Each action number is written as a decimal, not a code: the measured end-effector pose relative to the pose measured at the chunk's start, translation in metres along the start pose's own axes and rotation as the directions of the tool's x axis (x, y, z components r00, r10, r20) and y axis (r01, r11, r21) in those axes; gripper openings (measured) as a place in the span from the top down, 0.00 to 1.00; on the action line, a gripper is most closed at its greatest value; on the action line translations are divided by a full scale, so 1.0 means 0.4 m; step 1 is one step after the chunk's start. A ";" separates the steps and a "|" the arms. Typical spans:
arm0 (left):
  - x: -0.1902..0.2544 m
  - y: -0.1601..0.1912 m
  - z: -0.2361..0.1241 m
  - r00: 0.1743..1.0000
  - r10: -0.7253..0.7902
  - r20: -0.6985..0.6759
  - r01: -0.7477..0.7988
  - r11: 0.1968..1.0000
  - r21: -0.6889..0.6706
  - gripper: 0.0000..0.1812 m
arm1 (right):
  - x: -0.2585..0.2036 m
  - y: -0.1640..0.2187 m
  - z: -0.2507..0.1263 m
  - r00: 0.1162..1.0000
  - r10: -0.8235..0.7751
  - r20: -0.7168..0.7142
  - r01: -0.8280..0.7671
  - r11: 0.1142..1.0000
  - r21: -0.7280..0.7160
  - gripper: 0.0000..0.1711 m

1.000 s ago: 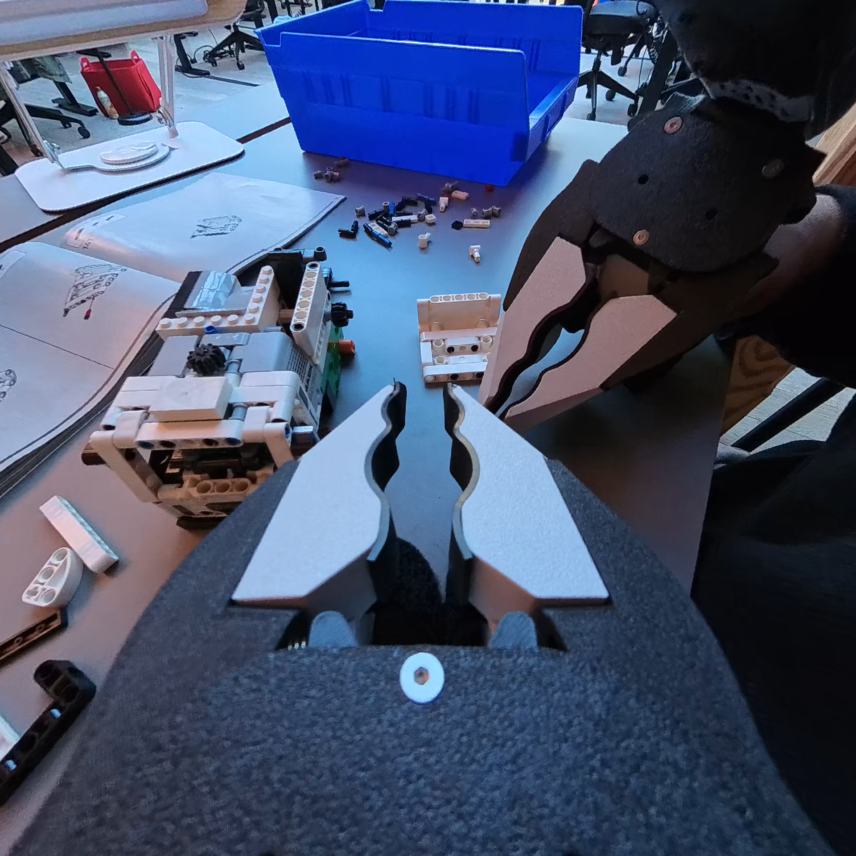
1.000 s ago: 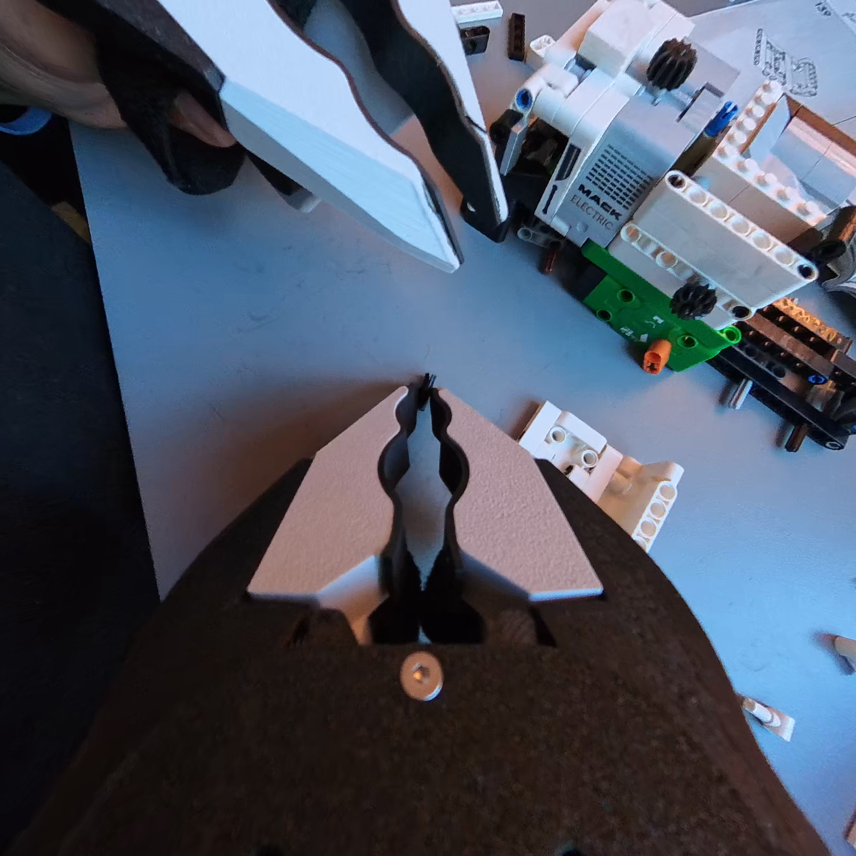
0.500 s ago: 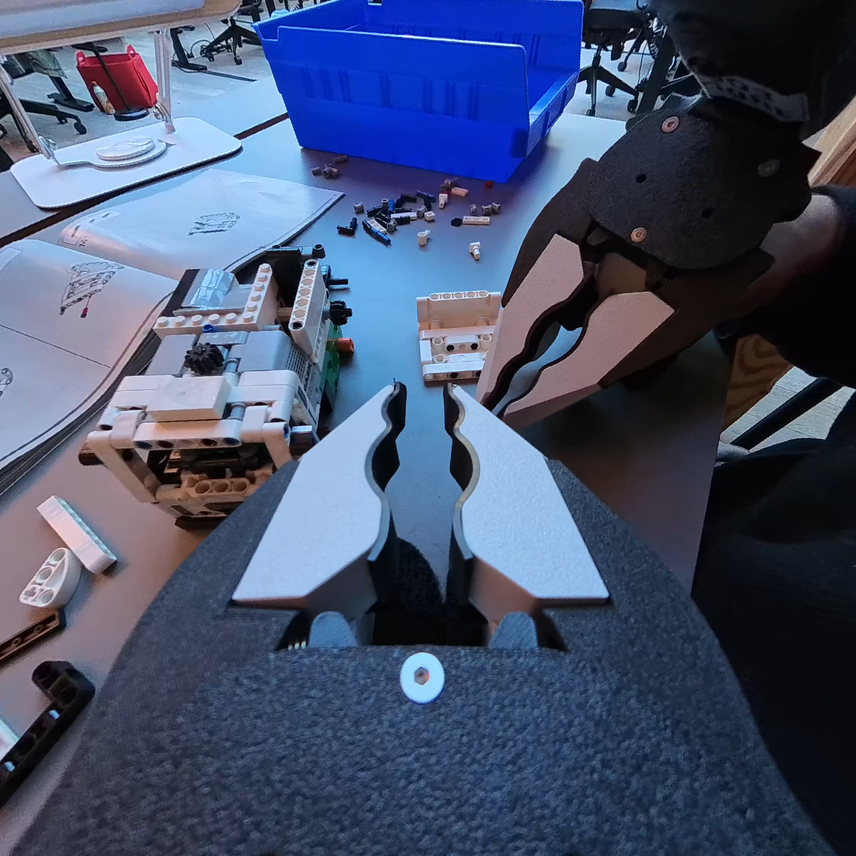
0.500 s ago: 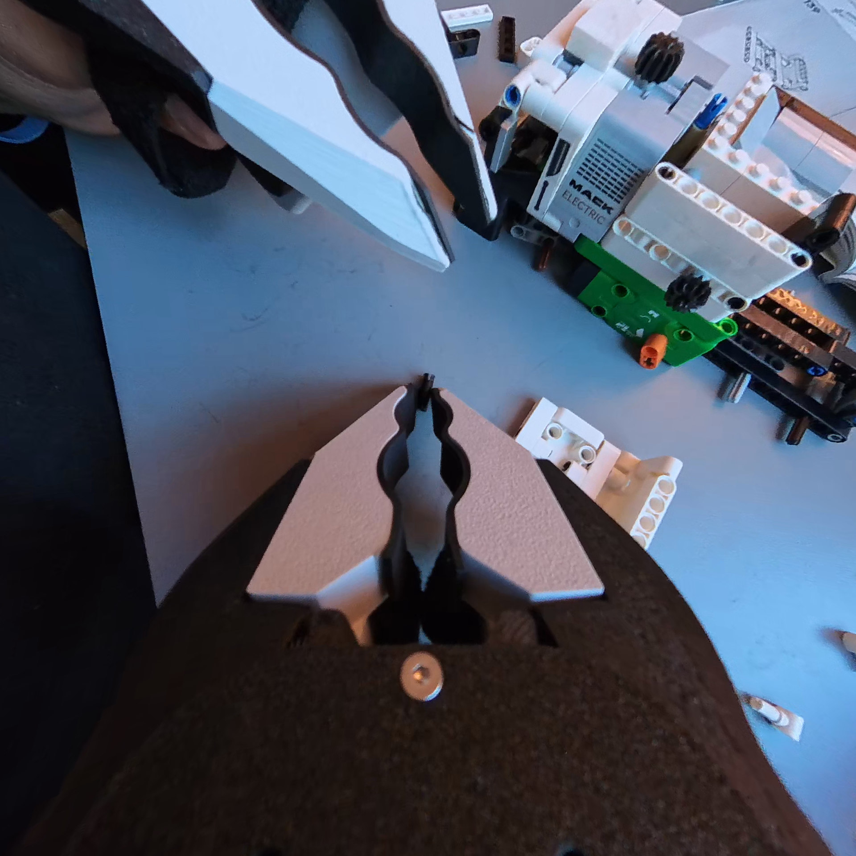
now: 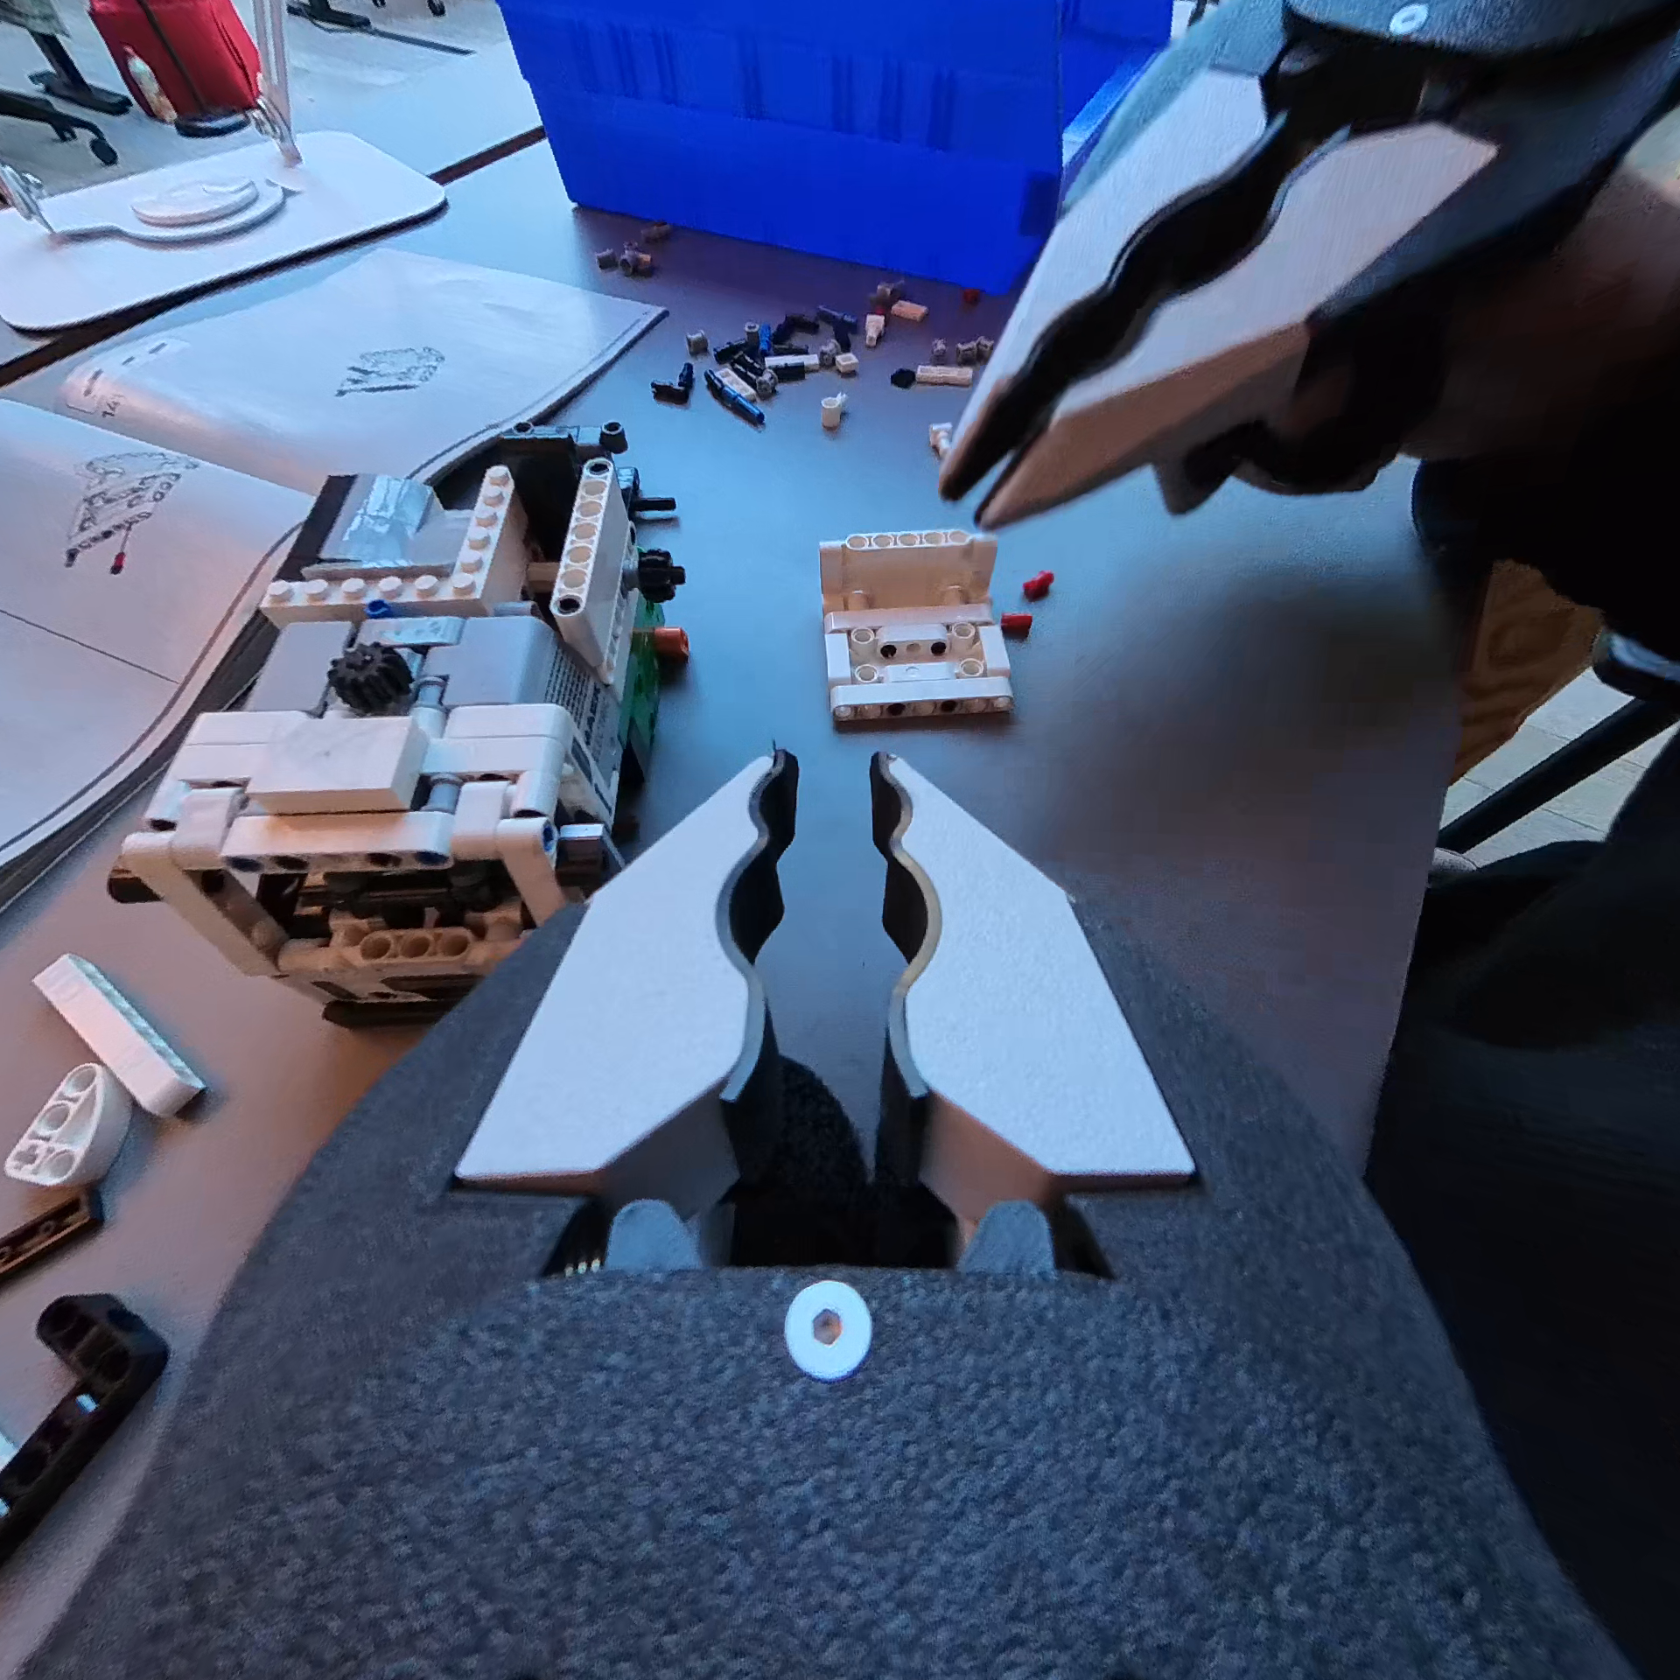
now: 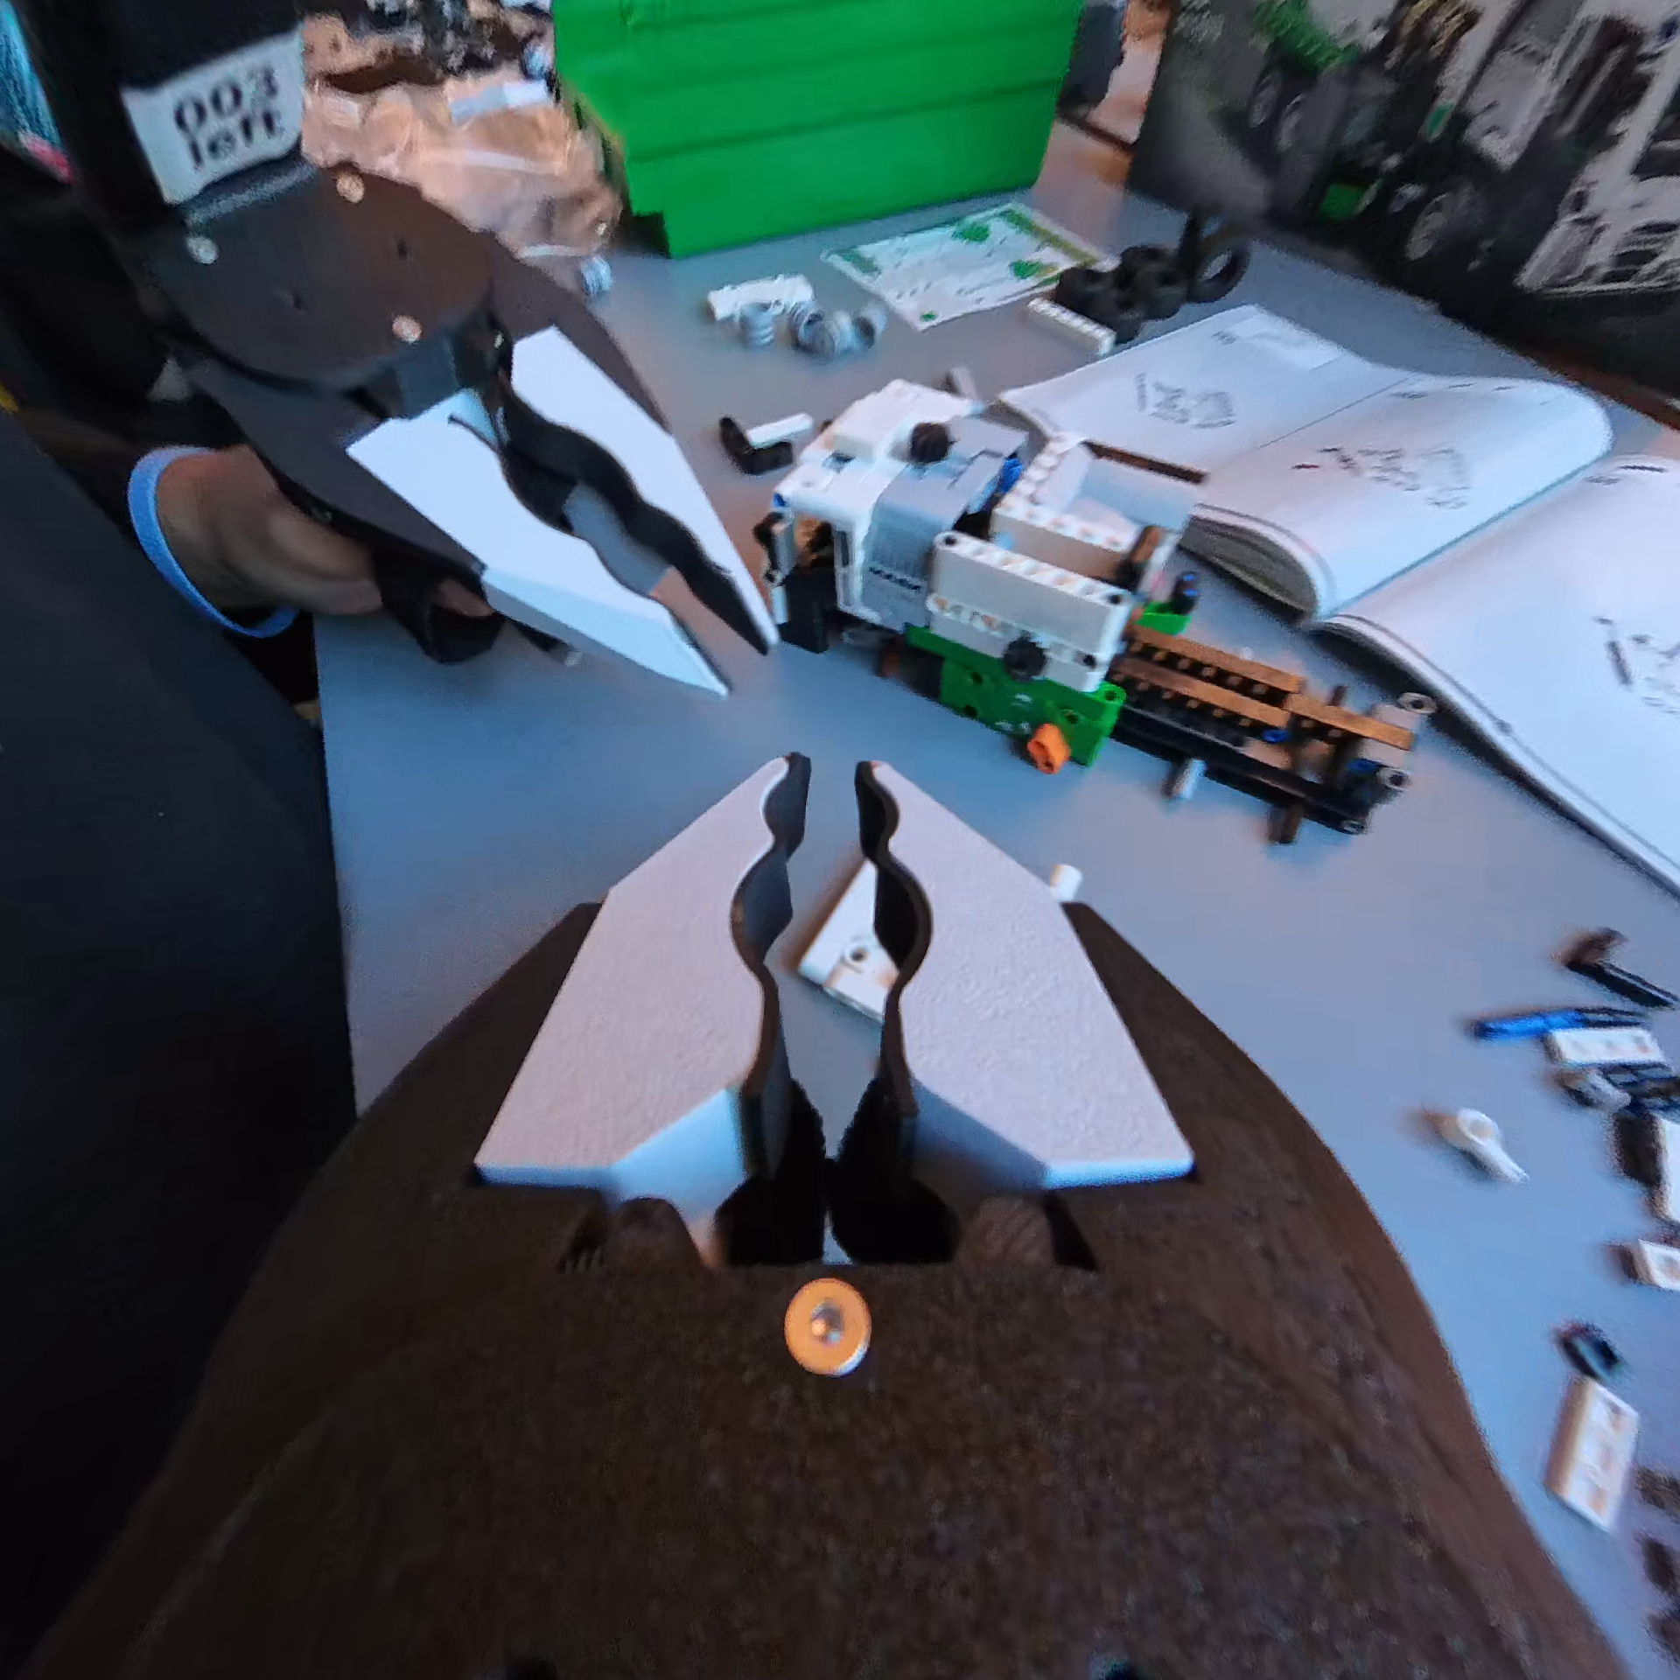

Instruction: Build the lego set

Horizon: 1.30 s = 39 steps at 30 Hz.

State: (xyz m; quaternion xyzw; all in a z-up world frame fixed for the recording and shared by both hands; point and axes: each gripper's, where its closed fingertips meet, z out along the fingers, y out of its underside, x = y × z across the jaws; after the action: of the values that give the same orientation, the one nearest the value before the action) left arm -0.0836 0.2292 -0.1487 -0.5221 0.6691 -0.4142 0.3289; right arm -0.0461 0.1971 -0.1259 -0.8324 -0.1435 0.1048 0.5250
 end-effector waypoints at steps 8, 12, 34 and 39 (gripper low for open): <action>-0.019 0.002 0.002 0.999 -0.036 0.031 0.037 0.999 -0.007 0.92 | 0.134 0.019 -0.068 0.991 0.092 -0.099 -0.089 0.995 0.034 0.94; -0.029 0.002 0.001 0.997 -0.057 0.045 0.057 0.998 -0.004 0.92 | 0.149 0.028 -0.060 0.986 0.152 -0.069 -0.149 0.988 0.040 0.95; -0.014 -0.003 -0.003 0.994 -0.101 -0.042 0.101 0.995 0.008 0.92 | 0.166 0.046 -0.034 0.981 0.180 -0.068 -0.180 0.984 0.006 0.95; -0.014 -0.014 -0.013 0.995 -0.094 -0.040 0.095 0.994 0.046 0.92 | 0.142 0.040 -0.049 0.983 0.165 -0.086 -0.166 0.986 0.001 0.94</action>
State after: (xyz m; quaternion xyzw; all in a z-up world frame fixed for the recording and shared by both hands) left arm -0.0845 0.2351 -0.1413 -0.5373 0.6397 -0.4548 0.3087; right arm 0.0157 0.1940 -0.1333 -0.8469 -0.0515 0.1115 0.5174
